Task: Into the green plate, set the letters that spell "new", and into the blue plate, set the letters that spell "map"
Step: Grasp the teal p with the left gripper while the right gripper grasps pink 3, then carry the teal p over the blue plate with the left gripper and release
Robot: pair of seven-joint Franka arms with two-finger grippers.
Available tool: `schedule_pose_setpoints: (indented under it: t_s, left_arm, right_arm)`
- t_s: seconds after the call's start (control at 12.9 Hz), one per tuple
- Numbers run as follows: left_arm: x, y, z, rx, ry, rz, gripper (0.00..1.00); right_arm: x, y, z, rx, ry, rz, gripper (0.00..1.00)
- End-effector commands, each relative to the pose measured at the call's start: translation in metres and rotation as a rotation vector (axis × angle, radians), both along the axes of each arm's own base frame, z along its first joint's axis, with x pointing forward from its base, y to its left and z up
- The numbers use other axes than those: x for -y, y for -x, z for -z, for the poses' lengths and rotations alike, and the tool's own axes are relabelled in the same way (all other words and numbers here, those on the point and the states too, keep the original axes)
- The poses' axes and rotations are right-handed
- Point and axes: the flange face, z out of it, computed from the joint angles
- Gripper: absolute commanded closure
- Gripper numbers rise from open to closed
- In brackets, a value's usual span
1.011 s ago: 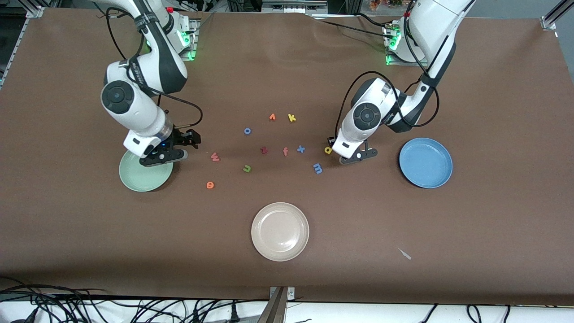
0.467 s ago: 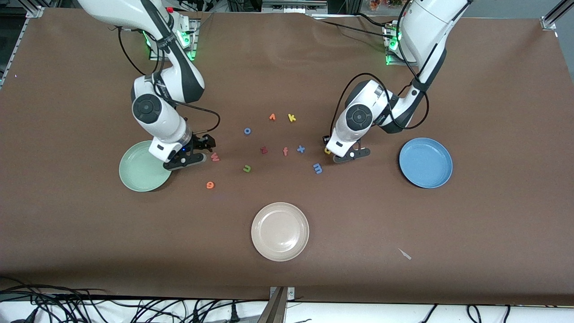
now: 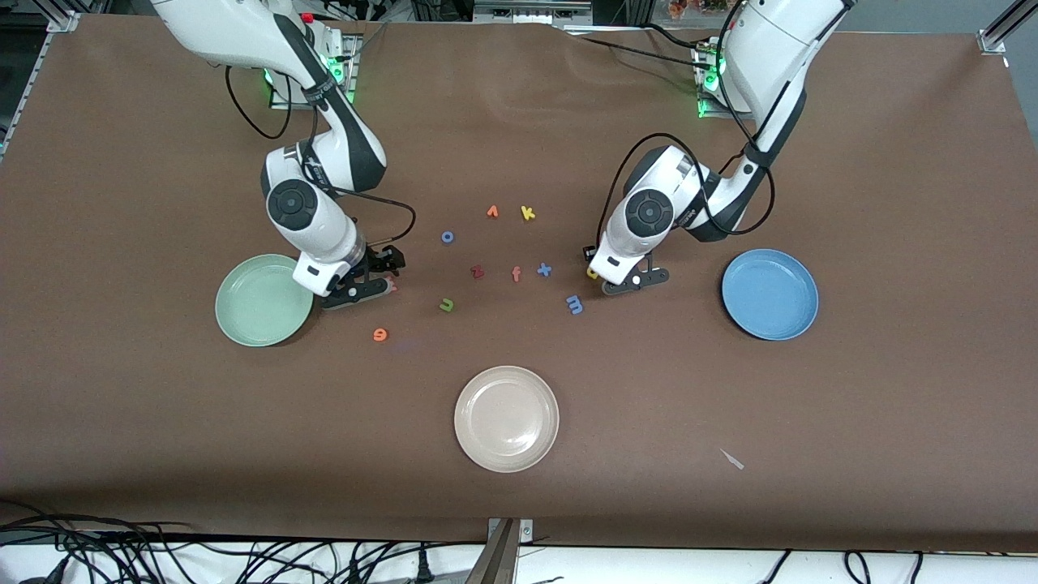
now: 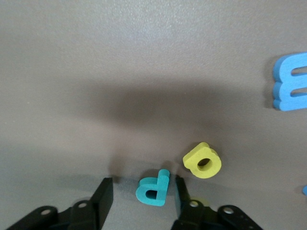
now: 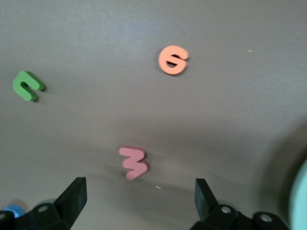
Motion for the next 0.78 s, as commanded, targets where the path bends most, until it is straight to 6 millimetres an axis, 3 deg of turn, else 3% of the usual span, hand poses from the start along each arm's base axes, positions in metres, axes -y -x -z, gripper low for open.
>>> schedule_pose_setpoints:
  t_s: [0.0,0.16,0.31,0.47,0.54,0.7]
  left_arm:
    - [0.0,-0.002,0.002,0.015,-0.006,0.011,0.53]
    - [0.0,-0.002,0.002,0.015,-0.006,0.011,0.65]
    - [0.0,-0.002,0.003,0.014,-0.006,0.018,0.86]
    - [-0.003,-0.006,-0.002,0.015,-0.008,0.016,0.92]
    - [-0.005,-0.009,-0.009,0.026,-0.006,0.009,0.92]
    - [-0.017,-0.028,-0.052,0.024,-0.035,-0.008,0.92]
  right_arm:
    - [-0.006,0.0,0.018,0.013,-0.002,-0.028,0.0]
    - [-0.006,-0.002,0.022,0.019,-0.004,-0.071,0.01]
    - [-0.006,-0.003,0.028,0.03,-0.008,-0.095,0.03]
    - [-0.01,0.0,0.03,0.028,-0.007,-0.105,0.08]
    - [-0.01,0.0,0.033,0.026,-0.002,-0.112,0.13]
    - [-0.01,0.001,0.038,0.025,0.006,-0.125,0.23]
